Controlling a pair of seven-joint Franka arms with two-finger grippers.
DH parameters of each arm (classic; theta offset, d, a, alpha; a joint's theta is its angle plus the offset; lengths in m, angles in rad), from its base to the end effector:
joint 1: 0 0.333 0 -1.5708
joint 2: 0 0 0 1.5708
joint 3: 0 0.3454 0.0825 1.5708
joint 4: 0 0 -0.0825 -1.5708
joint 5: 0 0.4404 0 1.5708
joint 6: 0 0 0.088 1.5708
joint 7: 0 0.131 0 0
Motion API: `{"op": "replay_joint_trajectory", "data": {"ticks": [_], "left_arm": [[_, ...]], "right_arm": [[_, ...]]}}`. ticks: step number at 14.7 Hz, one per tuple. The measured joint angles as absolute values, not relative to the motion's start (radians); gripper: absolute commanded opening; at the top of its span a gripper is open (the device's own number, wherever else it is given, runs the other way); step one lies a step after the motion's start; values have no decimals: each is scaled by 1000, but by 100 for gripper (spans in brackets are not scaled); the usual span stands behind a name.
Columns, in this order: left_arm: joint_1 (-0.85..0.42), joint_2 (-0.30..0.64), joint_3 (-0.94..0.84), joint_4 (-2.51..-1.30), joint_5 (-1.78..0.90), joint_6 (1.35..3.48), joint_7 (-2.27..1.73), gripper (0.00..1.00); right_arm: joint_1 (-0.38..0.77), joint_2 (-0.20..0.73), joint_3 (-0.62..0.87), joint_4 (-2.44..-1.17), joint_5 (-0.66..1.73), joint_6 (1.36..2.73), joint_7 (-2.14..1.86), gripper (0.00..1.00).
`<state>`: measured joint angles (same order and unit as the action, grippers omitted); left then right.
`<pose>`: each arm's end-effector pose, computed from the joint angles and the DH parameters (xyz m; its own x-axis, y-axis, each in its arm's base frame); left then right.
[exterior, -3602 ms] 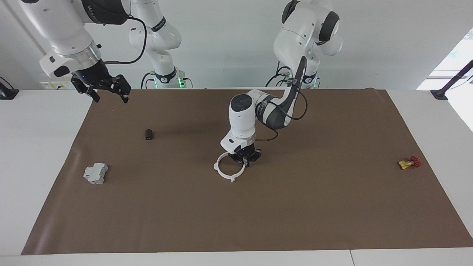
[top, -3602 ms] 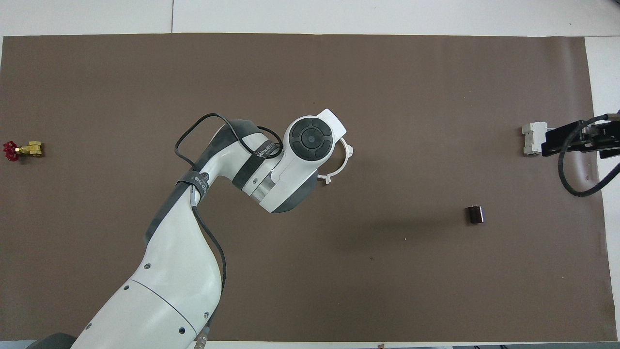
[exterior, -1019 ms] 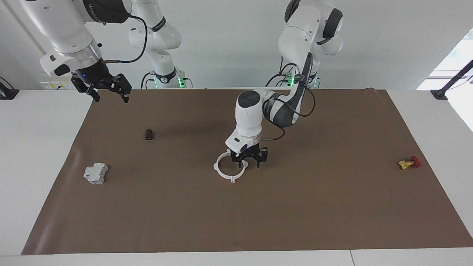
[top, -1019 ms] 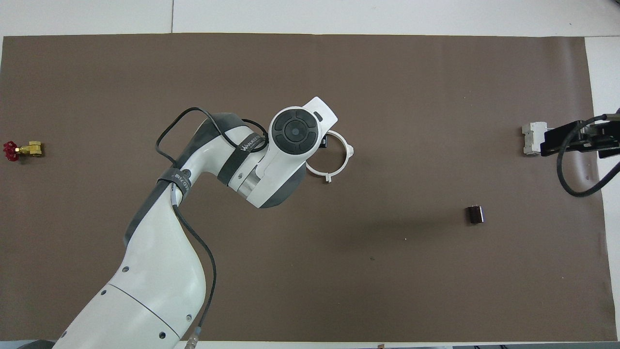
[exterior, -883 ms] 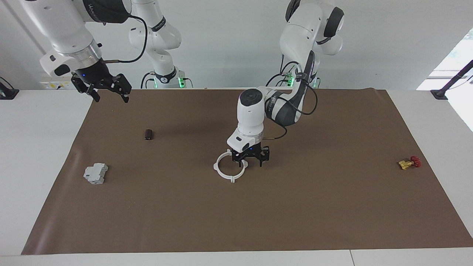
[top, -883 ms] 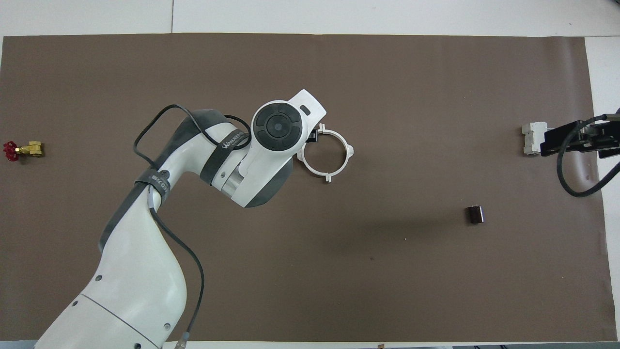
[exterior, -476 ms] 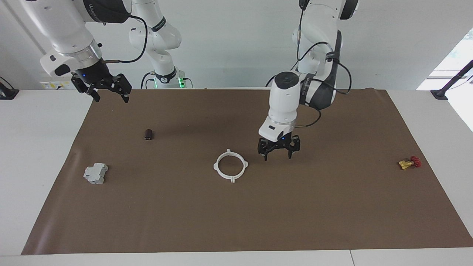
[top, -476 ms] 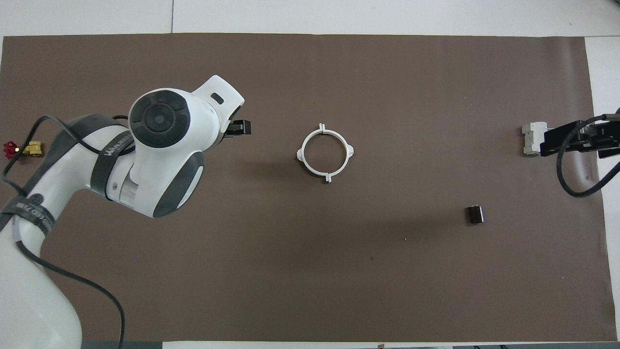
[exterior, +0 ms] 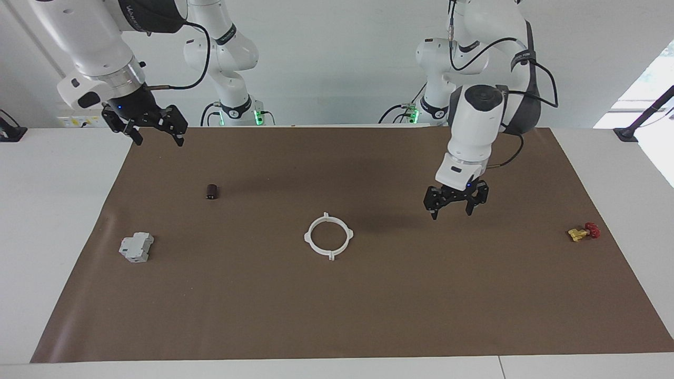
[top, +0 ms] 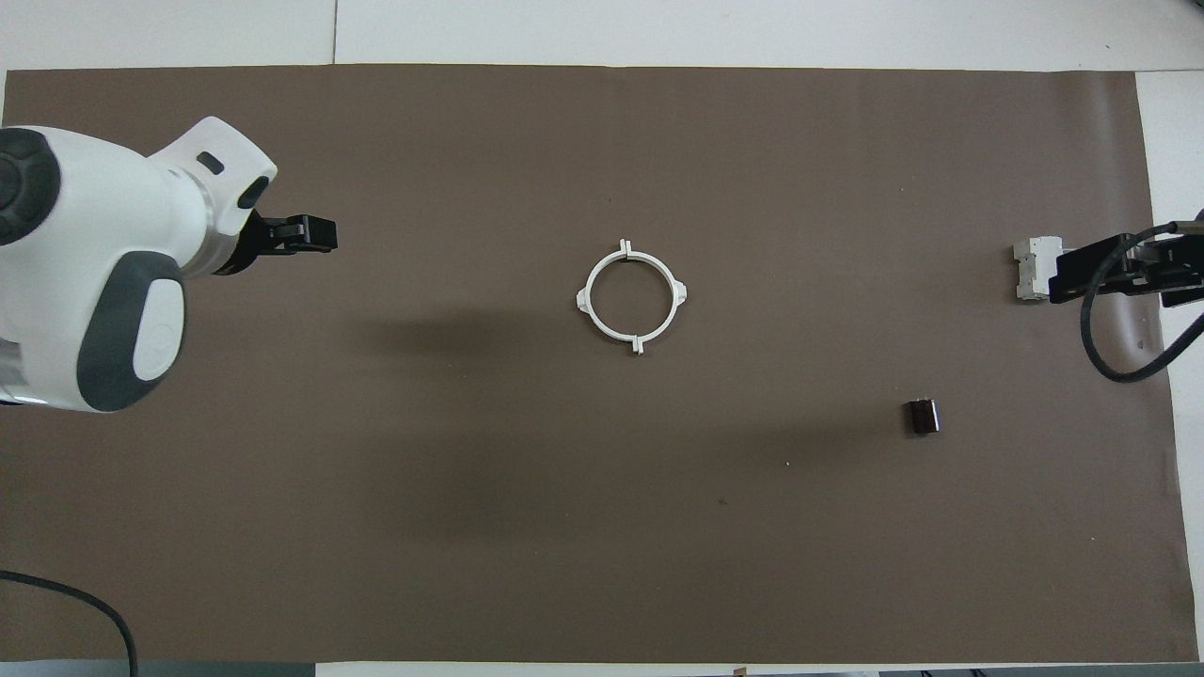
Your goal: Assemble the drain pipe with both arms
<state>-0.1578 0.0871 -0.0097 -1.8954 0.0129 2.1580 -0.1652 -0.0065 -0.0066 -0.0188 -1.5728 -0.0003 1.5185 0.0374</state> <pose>0.6493 -0.1089 0.4557 0.9847 -0.0067 0.1740 -0.0100 -0.9998 0.0179 0.6017 -0.0153 0.6284 0.9969 -0.0626 -0.0476 -0.0626 -0.9980 0.0020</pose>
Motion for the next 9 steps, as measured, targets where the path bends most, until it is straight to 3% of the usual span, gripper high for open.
{"op": "replay_joint_trajectory", "data": {"ticks": [4, 9], "left_arm": [[-51, 12, -7, -1847, 0, 2008, -13, 100], [-28, -5, -9, -1672, -1, 1800, 20, 100]], "right_arm": [[-7, -7, -19, -1573, 0, 1518, 37, 100], [-7, -7, -19, -1573, 0, 1518, 37, 100]]}}
